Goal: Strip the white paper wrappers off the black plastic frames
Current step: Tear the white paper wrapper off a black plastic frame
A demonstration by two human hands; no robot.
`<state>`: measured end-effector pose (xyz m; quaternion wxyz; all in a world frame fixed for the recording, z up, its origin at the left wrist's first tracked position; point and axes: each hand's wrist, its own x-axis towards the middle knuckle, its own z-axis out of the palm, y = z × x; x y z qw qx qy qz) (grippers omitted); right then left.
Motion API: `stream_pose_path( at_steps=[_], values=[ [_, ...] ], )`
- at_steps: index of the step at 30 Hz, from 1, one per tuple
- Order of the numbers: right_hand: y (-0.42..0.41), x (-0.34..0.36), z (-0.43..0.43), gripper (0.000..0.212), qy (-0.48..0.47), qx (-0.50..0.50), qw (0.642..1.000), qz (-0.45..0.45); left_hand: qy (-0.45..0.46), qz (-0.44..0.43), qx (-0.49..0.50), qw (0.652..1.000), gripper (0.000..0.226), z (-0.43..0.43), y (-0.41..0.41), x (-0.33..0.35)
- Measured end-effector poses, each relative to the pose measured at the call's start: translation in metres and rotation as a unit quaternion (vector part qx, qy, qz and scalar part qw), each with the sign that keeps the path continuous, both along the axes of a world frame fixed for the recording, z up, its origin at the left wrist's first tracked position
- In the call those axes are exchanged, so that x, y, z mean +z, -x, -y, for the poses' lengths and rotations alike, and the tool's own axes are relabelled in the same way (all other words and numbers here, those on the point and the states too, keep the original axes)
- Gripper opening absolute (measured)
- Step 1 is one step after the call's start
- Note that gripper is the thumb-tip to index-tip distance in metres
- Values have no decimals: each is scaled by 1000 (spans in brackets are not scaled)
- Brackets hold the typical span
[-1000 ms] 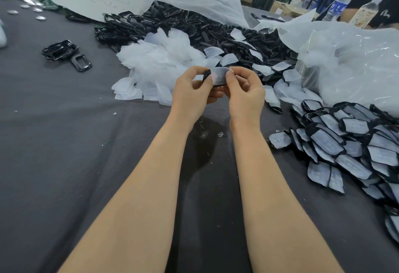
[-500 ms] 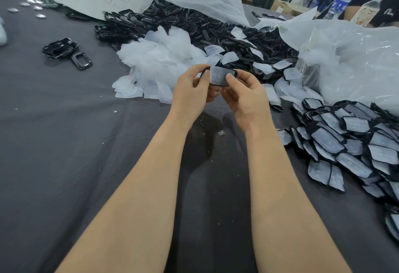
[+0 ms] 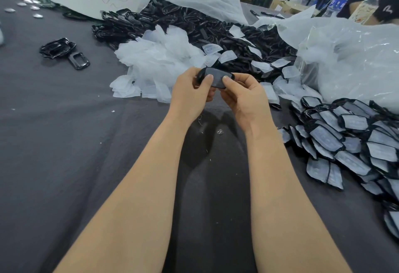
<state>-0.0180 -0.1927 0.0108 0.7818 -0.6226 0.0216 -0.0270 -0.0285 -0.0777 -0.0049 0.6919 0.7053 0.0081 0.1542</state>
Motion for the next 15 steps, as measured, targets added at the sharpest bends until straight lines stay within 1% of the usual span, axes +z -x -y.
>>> stream_pose_path(
  at_steps=[4, 7, 10, 12, 15],
  values=[
    [0, 0, -2, 12, -14, -1, 1000, -10, 7, -5, 3, 1000, 4, 2, -1, 0],
    [0, -2, -4, 12, 44, -14, 999, 3, 15, -14, 8, 1000, 4, 2, -1, 0],
    [1, -3, -5, 16, 114, -37, 992, 47, 10, -25, 6, 1000, 6, 1, -1, -1],
    [2, -2, -5, 17, 134, -38, 988, 69, 13, -27, 5, 1000, 7, 1, 0, -1],
    [4, -1, -4, 18, 142, -27, 987, 76, 0, -16, 5, 1000, 12, 0, 1, -1]
  ],
)
